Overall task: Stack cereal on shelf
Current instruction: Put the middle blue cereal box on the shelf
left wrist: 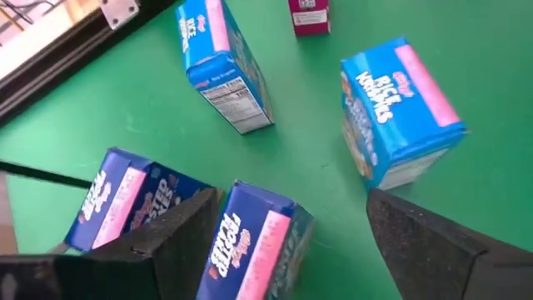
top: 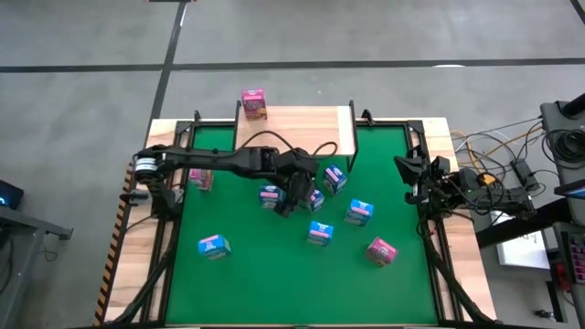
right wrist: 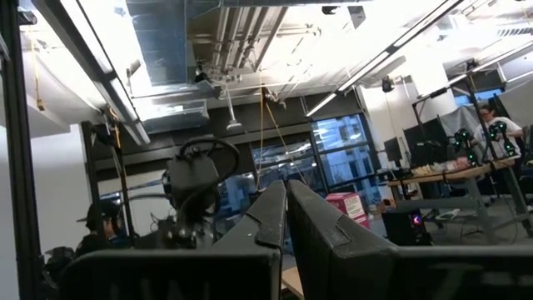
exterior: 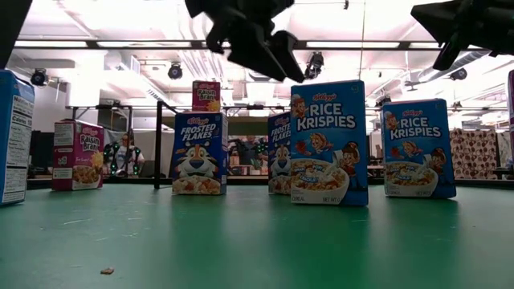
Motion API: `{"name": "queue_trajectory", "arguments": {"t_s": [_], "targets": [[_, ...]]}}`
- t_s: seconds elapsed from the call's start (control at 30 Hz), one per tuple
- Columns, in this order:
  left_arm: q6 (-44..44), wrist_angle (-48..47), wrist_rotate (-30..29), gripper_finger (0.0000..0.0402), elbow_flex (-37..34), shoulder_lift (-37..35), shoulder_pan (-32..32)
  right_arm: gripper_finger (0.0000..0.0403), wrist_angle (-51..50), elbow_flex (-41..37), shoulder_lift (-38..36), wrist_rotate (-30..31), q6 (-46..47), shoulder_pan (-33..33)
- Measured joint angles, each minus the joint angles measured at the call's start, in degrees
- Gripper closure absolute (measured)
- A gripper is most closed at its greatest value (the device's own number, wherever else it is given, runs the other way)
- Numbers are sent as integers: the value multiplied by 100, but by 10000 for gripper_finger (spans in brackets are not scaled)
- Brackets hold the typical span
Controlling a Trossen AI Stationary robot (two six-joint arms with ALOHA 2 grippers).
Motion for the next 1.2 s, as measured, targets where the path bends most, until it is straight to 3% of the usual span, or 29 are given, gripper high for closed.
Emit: {"name": "queue_trajectory", "arguments": {"t_s": [0.77,1.2], "targets": [[253,26,-121,125,76,669,303,394,-2,0,0,-2,-7,2],[312,-75,-121,186,75,658,311,394,-1,0,0,-2,-7,2]]}}
